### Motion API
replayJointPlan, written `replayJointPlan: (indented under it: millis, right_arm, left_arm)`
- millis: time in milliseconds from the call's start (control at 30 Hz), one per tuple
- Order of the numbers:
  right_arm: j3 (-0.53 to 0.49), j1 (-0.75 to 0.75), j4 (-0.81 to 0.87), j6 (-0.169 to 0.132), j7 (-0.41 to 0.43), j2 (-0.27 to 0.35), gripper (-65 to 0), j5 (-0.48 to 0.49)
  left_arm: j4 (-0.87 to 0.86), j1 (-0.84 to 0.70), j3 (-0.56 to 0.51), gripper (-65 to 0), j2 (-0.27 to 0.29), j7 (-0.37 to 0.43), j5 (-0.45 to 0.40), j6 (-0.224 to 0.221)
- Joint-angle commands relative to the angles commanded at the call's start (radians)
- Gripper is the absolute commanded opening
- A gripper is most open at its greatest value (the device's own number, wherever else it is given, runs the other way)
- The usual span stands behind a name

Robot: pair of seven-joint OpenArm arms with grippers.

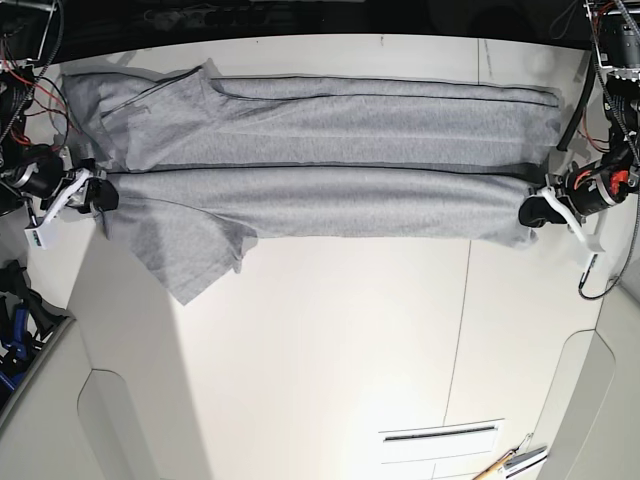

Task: Fold the T-shirt properly
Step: 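Fold the grasped middle fabric over toward the held edge with both grippers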

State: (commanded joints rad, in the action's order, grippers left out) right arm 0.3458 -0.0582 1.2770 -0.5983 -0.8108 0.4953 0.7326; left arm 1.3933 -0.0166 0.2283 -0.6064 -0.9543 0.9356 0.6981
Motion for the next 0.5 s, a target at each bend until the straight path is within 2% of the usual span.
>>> replayJointPlan:
  millis: [100, 233, 367, 500]
  right_arm:
    - [0.003, -0.01, 0.015, 0.0, 0.07, -0.008, -40.6, -0.005]
    - [0.009, -0.083, 0.015, 0.0, 0.111, -0.068, -40.6, -0.06]
    - [0.008, -0.162, 0.013, 0.027, 0.124, -0.142, -40.6, -0.19]
    - [0.005, -0.204, -0.043, 0.027, 0.18, -0.166, -40.6, -0.257]
  left_arm:
    - [0.0, 0.0, 0.0, -65.0, 0.0, 0.0, -0.008, 0.0]
    - [0.0, -0.001, 0.0, -65.0, 0.0, -0.001, -0.015, 0.0]
    - [0.0, -0.001, 0.0, -65.0, 0.0, -0.004, -0.014, 0.0]
    - [0.0, -0.001, 0.0, -65.0, 0.0, -0.006, -0.016, 0.0]
